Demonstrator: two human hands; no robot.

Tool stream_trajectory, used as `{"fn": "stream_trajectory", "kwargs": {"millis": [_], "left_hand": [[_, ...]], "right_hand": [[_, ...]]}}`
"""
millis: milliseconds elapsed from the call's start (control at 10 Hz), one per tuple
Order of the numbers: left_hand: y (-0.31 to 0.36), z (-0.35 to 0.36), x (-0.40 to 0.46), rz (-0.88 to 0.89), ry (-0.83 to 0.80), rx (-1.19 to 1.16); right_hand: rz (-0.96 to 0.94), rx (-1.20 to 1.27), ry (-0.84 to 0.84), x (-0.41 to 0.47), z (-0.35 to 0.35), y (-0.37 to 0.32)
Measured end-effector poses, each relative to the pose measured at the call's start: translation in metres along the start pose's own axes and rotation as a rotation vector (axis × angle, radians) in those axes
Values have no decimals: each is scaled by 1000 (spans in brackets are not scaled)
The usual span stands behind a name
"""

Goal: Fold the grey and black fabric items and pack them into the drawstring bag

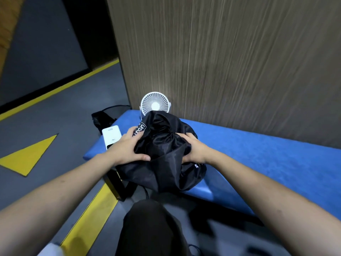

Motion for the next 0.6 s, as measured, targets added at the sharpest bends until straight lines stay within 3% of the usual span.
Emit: {"fn": "stream_trajectory", "kwargs": {"millis": [400,600], "left_hand": [[-8,-11,-5,8,4,50],[-4,-46,-31,66,103,52]], "right_hand": [[13,1,-58,-19,-14,-7],[-8,-105,-70,-51,-54,-27]]}}
Point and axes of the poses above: each hand's wrist, its own x-axis towards the middle knuckle, its own z-axis out of the palm, y = z × x, the point moved 10 cm from there along x, towards the middle knuckle, and after that the axes turned 11 degrees about -z, right-handed, at the moved point
